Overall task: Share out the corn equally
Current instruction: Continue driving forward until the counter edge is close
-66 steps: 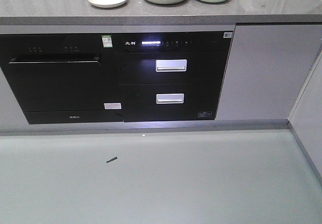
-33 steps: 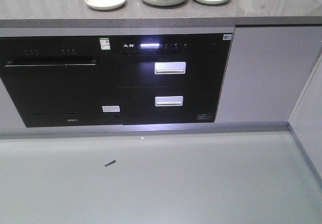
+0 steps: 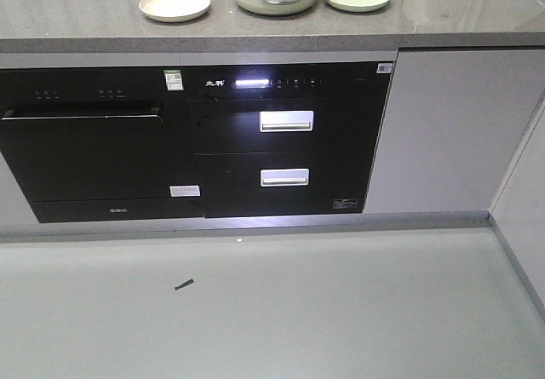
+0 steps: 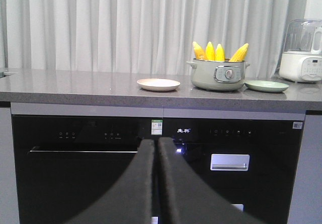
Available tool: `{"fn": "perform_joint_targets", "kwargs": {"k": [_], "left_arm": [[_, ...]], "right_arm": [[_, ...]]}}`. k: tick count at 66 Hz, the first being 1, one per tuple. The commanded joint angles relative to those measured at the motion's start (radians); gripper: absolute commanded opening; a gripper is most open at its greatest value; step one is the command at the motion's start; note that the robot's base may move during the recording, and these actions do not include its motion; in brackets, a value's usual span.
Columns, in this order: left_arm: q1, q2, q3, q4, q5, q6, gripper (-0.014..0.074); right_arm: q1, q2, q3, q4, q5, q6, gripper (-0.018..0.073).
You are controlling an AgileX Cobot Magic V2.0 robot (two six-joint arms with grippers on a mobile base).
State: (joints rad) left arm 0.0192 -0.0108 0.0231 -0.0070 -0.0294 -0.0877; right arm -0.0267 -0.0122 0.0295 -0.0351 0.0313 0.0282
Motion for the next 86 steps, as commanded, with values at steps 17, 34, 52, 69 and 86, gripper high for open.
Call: {"fn": "perform_joint_targets", "kwargs": {"k": [17, 34, 52, 69, 86], "left_arm": [[-0.001, -0.015, 0.013, -0.01, -0.078, -0.001, -0.0007], [-0.001, -0.015, 0.013, -0.01, -0.078, -0.001, -0.0007], [-0.001, -0.015, 0.013, -0.01, -0.078, -0.001, -0.0007], [-0.001, -0.015, 0.013, -0.01, -0.078, -0.001, -0.0007], [-0.001, -0.015, 0.013, -0.01, -0.078, -0.001, -0.0007]], "right_arm": [[-0.001, -0.003, 0.01, -0.008, -0.072, -0.001, -0.0005], [-0.001, -0.003, 0.01, -0.008, -0.072, -0.001, -0.0005], [-0.001, -0.003, 0.01, -0.008, -0.072, -0.001, -0.0005], [-0.001, -0.003, 0.01, -0.008, -0.072, -0.001, -0.0005], [-0.001, -0.003, 0.01, -0.008, -0.072, -0.001, -0.0005]]}}
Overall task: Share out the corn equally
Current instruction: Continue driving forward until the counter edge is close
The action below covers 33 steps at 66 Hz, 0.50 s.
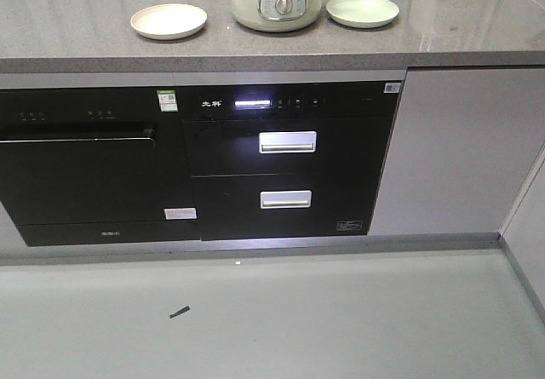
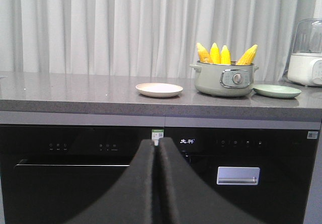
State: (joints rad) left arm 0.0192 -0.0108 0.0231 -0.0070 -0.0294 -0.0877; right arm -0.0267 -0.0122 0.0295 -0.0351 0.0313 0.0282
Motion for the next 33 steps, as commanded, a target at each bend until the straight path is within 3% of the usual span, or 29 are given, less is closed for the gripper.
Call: {"fn": "perform_joint_targets", "kwargs": {"k": [1, 33], "left_arm": [[-0.001, -0.015, 0.013, -0.01, -0.078, -0.001, -0.0007], [-0.001, -0.015, 0.013, -0.01, -0.078, -0.001, -0.0007]], "right_arm": [[-0.001, -0.003, 0.01, -0.008, -0.072, -0.001, -0.0005], [-0.001, -0.003, 0.01, -0.008, -0.072, -0.001, -0.0005]]}}
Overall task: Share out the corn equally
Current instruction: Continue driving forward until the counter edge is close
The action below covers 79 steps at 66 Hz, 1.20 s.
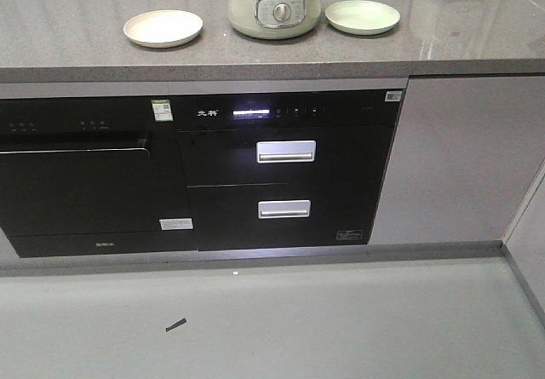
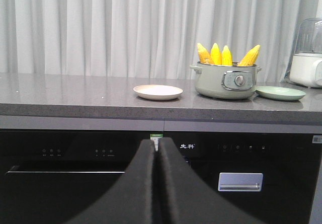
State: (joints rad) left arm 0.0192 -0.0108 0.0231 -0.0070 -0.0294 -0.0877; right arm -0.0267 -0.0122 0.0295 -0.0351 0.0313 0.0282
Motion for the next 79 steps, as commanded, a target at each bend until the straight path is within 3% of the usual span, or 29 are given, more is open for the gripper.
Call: {"fn": "perform_joint_targets", "kwargs": {"k": [1, 79], "left_arm": [[-0.001, -0.015, 0.013, -0.01, -0.078, -0.001, -0.0007], [-0.001, -0.015, 0.013, -0.01, -0.078, -0.001, -0.0007]], "right_arm": [[-0.001, -0.003, 0.01, -0.008, -0.072, -0.001, -0.0005], [-0.001, -0.003, 0.01, -0.008, -0.072, -0.001, -0.0005]]}}
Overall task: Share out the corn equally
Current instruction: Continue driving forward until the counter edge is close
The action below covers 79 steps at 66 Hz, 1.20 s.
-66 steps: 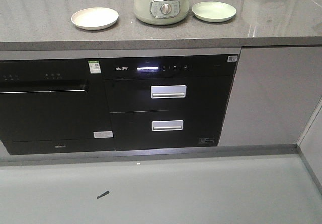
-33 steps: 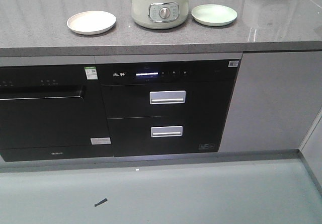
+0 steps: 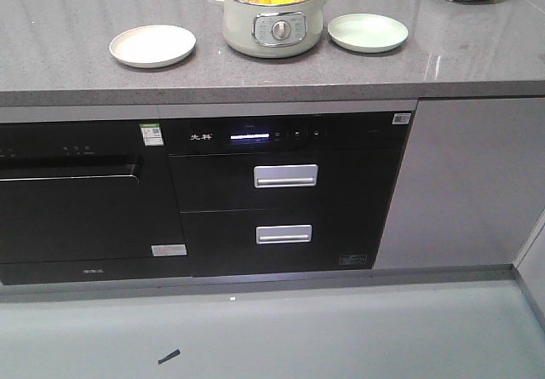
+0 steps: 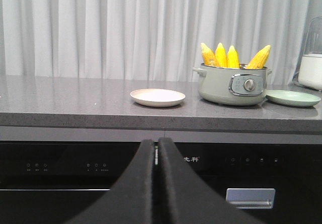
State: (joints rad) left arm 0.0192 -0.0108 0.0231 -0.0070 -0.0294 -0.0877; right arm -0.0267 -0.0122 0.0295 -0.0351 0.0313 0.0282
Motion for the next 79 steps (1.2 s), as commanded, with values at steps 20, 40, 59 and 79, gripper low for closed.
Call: {"fn": "perform_joint_targets", "kwargs": {"k": [20, 40, 59, 79], "left_arm": [[-0.001, -0.015, 0.013, -0.01, -0.078, -0.001, -0.0007], [-0.001, -0.015, 0.013, -0.01, -0.078, -0.001, -0.0007], [-0.001, -0.015, 0.013, -0.01, -0.078, -0.001, -0.0007], [-0.001, -0.015, 0.013, -0.01, -0.078, -0.001, -0.0007]], "right_arm": [[-0.001, -0.003, 0.01, -0.008, -0.072, -0.001, -0.0005], [-0.001, -0.003, 0.01, -0.008, -0.072, -0.001, -0.0005], [-0.001, -0.003, 0.01, -0.008, -0.072, -0.001, -0.0005], [-0.001, -0.003, 0.01, -0.008, -0.072, -0.001, -0.0005]]}}
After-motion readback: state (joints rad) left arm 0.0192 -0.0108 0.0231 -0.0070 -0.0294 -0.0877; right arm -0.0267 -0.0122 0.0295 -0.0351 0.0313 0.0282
